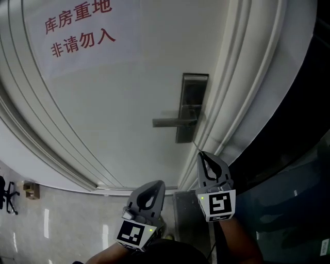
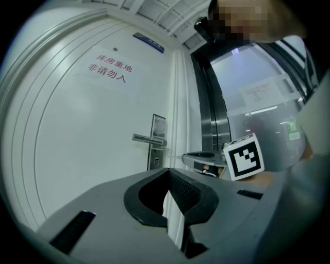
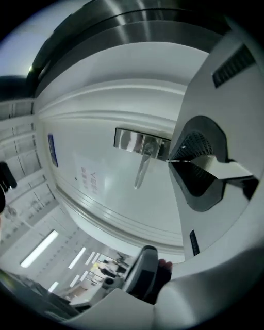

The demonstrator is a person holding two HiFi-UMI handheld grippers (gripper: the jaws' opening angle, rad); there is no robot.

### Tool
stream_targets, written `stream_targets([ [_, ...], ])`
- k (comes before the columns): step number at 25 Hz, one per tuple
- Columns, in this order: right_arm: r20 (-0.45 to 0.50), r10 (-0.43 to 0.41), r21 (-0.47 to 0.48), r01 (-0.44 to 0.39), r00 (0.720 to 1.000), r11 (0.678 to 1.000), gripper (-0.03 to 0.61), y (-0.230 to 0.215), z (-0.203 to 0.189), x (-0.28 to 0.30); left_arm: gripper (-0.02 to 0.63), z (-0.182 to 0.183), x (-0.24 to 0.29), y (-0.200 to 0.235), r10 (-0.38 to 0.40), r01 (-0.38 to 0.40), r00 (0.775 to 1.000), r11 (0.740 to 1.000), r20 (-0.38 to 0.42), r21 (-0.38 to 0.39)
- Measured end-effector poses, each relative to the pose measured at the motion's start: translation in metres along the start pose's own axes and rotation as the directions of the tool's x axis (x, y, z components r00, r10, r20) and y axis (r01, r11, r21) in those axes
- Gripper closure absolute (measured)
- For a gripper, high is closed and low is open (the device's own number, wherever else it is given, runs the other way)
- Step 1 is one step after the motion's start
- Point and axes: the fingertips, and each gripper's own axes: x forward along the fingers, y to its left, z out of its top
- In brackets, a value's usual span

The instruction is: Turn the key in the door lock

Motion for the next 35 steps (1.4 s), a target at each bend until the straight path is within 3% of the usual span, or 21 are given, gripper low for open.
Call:
stream_targets([
  [2, -0.005, -0.012, -0.144, 0.012, 1.000, 0.989, 0.558, 0.001, -0.002, 0.014, 0.609, -0.002, 0.008, 0.006, -0.008, 0.007, 1.000, 1.000, -0.008, -0.004],
  [5, 0.014, -0.040, -0.346, 0.043, 0.999, 0.937, 0.558, 0.001, -0.004, 0.032, 0.609, -0.004, 0.020, 0.017, -0.009, 0.009, 1.000, 1.000, -0.018, -0.011],
  [10, 0.038, -0.060, -0.632, 0.071, 0.997, 0.771, 0.558, 0.008, -0.016, 0.050, 0.609, -0.010, 0.035, 0.030, -0.014, 0.013, 0.999, 1.000, -0.032, -0.012],
  [14, 0.035, -0.069, -0.752, 0.072, 0.997, 0.655, 0.558, 0.010, -0.026, 0.059, 0.609, -0.013, 0.041, 0.035, -0.014, 0.014, 0.999, 1.000, -0.040, -0.018],
  [16, 0.032, -0.070, -0.783, 0.069, 0.997, 0.618, 0.558, 0.009, -0.029, 0.060, 0.609, -0.014, 0.043, 0.037, -0.015, 0.014, 0.999, 1.000, -0.042, -0.020],
  [25, 0.010, -0.071, -0.819, 0.049, 0.997, 0.571, 0.558, 0.009, -0.037, 0.066, 0.609, -0.016, 0.043, 0.041, -0.017, 0.015, 0.999, 0.999, -0.046, -0.029],
  [35, -0.030, -0.107, -0.866, 0.028, 0.994, 0.498, 0.558, 0.009, -0.038, 0.080, 0.609, -0.017, 0.039, 0.047, -0.003, 0.001, 0.999, 0.999, -0.044, -0.038],
])
